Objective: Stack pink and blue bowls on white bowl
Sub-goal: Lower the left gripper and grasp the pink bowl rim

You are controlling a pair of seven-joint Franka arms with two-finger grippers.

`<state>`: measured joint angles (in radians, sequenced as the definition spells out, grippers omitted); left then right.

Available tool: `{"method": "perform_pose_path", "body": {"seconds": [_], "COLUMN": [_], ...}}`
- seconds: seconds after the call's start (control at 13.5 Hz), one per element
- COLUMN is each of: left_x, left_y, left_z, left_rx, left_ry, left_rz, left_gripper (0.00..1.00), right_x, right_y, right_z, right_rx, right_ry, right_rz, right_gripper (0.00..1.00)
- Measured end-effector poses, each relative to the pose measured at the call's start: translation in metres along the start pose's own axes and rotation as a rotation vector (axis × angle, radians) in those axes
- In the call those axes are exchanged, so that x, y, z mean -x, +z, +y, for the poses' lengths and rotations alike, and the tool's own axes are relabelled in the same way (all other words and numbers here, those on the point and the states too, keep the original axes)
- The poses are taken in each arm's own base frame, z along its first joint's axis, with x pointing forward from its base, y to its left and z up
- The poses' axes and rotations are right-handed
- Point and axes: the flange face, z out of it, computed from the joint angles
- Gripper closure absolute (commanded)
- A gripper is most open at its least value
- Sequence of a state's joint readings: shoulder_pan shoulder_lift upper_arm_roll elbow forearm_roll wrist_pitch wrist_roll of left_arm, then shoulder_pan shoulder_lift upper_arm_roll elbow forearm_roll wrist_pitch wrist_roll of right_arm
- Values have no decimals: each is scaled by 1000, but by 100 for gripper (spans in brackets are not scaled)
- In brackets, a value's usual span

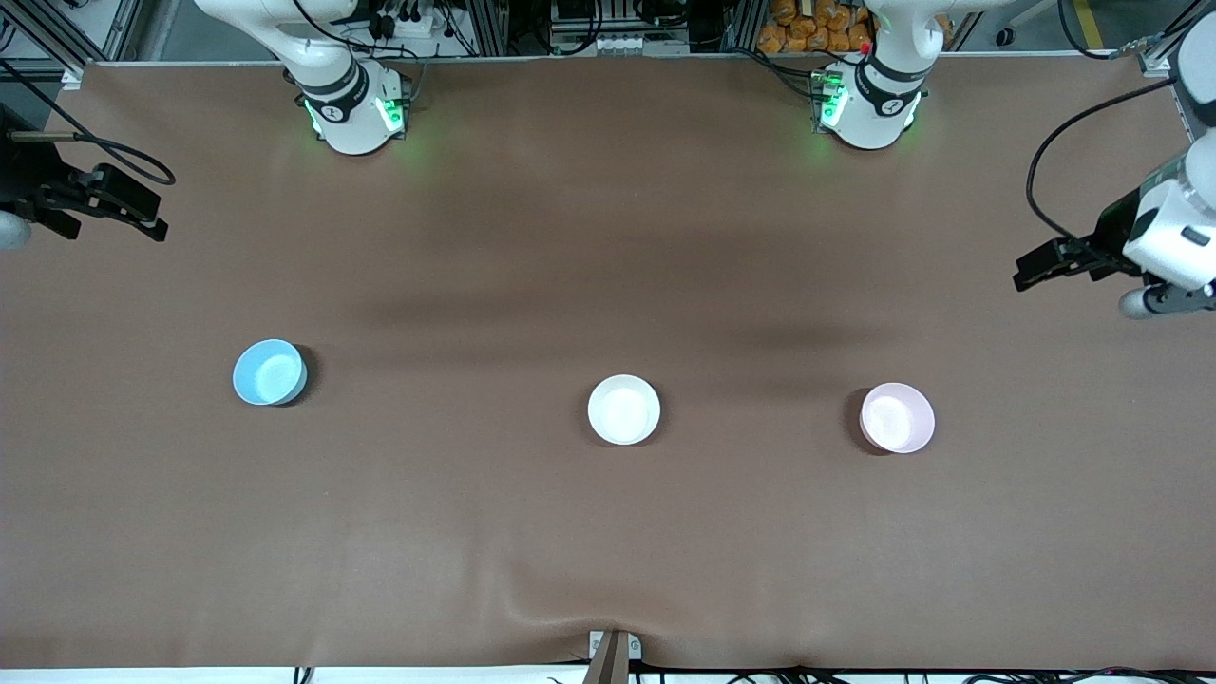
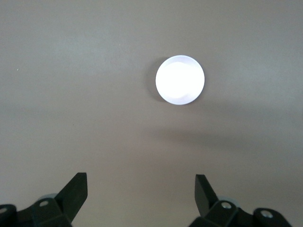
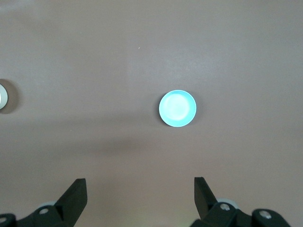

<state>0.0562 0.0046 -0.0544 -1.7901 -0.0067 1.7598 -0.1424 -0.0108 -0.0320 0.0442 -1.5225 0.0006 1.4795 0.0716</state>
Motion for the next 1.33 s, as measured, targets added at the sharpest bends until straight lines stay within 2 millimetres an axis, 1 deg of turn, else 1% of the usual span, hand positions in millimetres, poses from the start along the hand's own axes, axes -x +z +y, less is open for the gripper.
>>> {"method": "perform_pose_path", "body": {"seconds": [0.22, 0.59, 0.67, 0.74, 0.89, 1.04, 1.19, 1.26, 1.33], "left_x": [-22, -53, -61, -70, -87, -98, -102, -104, -104], "left_y": [29, 84, 98, 117, 169, 217, 254, 269, 282], "left_z": [-2, -5, -5, -4, -2, 0, 4, 5, 5], "left_rx": [5, 11, 14, 17, 21, 24, 27, 28, 29], "left_ry": [-7, -16, -18, -18, -17, -17, -13, -12, -12], "left_rz": [18, 23, 35, 46, 47, 37, 29, 27, 20], "left_gripper": [0, 0, 0, 0, 0, 0, 0, 0, 8], "right_x": [0, 0, 0, 0, 0, 0, 0, 0, 0], "right_y": [0, 0, 0, 0, 1, 1, 1, 1, 1], "right_z": [0, 1, 1, 1, 2, 2, 2, 2, 2], "right_rx": [0, 0, 0, 0, 0, 0, 0, 0, 0], "right_ry": [0, 1, 2, 2, 3, 3, 3, 3, 3], "right_rz": [0, 0, -1, -1, -2, -2, -2, -2, -3], "right_gripper": [0, 0, 0, 0, 0, 0, 0, 0, 0]}}
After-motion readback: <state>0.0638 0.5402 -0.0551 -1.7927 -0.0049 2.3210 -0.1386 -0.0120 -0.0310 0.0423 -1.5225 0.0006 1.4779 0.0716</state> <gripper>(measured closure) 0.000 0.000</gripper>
